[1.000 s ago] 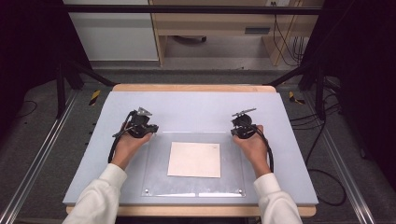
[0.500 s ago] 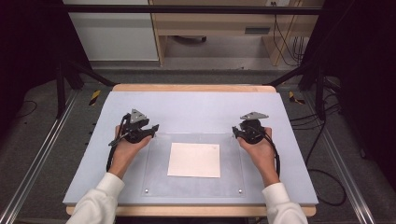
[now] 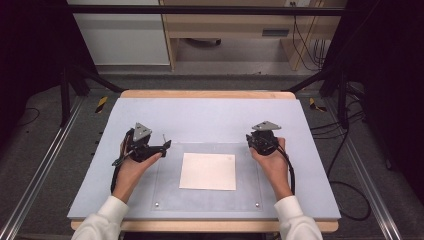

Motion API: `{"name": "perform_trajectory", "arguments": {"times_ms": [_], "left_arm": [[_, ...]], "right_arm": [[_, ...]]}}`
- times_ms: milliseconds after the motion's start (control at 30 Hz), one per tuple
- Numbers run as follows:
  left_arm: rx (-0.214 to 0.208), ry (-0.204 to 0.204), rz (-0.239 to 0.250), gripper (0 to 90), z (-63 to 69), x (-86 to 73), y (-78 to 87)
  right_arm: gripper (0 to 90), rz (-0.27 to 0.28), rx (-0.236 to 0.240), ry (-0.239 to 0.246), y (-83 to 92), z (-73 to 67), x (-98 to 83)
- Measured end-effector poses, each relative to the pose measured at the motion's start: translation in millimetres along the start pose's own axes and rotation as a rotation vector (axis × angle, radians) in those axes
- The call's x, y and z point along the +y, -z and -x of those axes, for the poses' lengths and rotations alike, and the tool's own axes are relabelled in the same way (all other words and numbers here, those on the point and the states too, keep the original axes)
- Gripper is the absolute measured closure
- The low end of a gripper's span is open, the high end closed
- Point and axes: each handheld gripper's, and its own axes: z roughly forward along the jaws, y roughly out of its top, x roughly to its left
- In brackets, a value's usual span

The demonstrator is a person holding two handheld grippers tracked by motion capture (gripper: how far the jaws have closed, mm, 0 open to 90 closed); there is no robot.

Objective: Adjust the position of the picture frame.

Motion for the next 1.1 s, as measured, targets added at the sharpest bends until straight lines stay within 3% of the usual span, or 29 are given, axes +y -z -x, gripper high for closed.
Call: {"name": "perform_trajectory", "arguments": {"times_ms": [133,333,400,500,600,800,933,1100], "left_arm": [[0.000,-0.021,-0.017,10.1,0.4,-2.0,-2.8],[0.008,-0.025,-0.053,25.6,5.5,-2.0,-15.9],[0.032,-0.025,-0.057,33.9,5.1,-1.7,-19.3],[0.037,0.014,-0.053,49.9,2.2,-2.3,-21.9],[0.046,0.017,-0.048,64.7,2.4,-1.4,-24.3],[0.079,0.024,-0.050,81.4,4.6,0.3,-29.6],[0.092,0.003,-0.061,83.8,6.3,0.8,-29.8],[0.085,0.019,-0.072,84.4,5.3,2.3,-30.1]], "right_arm": [[84.2,-0.014,-0.028,0.014,-1.3,-1.0,0.8],[85.0,-0.010,-0.017,-0.006,-1.8,0.8,0.6],[85.2,-0.009,-0.016,-0.013,-2.2,1.2,0.8],[85.2,-0.012,-0.018,-0.019,-1.6,1.0,0.6],[85.3,-0.014,-0.017,-0.024,-2.1,0.7,1.4],[85.5,-0.023,-0.013,-0.029,-1.9,1.2,2.4],[85.5,-0.021,-0.010,-0.029,-2.3,1.7,2.7],[85.3,-0.030,-0.011,-0.029,-2.1,1.6,3.7]]}}
